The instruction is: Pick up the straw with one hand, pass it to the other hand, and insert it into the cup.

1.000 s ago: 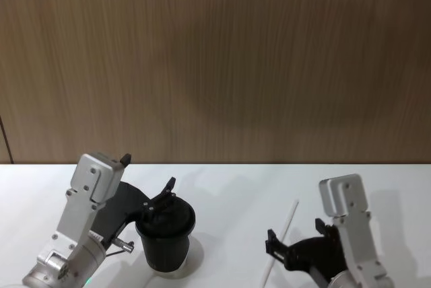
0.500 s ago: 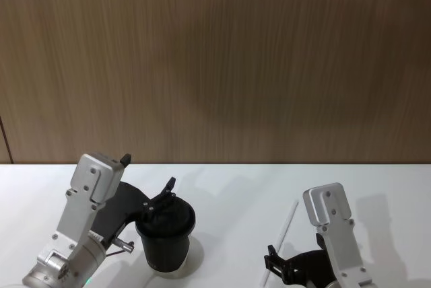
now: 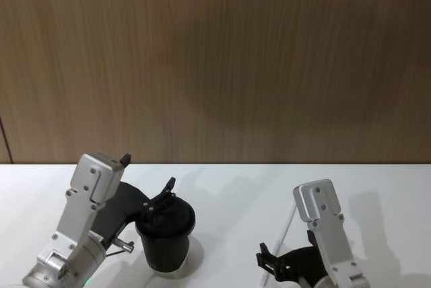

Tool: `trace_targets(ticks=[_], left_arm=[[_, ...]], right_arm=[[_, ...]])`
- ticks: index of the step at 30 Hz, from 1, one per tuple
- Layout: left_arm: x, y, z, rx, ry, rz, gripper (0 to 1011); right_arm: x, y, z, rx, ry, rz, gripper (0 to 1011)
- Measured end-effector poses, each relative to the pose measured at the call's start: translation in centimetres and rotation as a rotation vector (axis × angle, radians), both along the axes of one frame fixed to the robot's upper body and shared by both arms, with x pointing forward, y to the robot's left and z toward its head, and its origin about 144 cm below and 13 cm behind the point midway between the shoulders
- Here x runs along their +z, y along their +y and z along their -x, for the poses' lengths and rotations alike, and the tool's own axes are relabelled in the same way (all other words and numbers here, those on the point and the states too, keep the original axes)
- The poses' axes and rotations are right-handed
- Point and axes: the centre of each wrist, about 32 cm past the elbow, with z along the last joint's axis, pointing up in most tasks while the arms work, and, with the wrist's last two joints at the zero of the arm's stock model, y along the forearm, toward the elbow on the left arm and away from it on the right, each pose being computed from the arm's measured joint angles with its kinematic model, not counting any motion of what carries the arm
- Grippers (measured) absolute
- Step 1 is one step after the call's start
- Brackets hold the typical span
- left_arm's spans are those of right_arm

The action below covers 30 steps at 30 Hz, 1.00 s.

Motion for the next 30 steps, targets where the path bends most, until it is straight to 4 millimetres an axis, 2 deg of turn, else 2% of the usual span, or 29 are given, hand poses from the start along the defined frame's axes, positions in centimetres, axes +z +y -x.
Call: trace_targets(ticks=[30], left_arm=[[0.0,0.0,0.0,0.0,0.0,0.0,1004]], right_arm=[[-0.6,-0.5,-2.7,-0.034,0.076,-0.072,1001]])
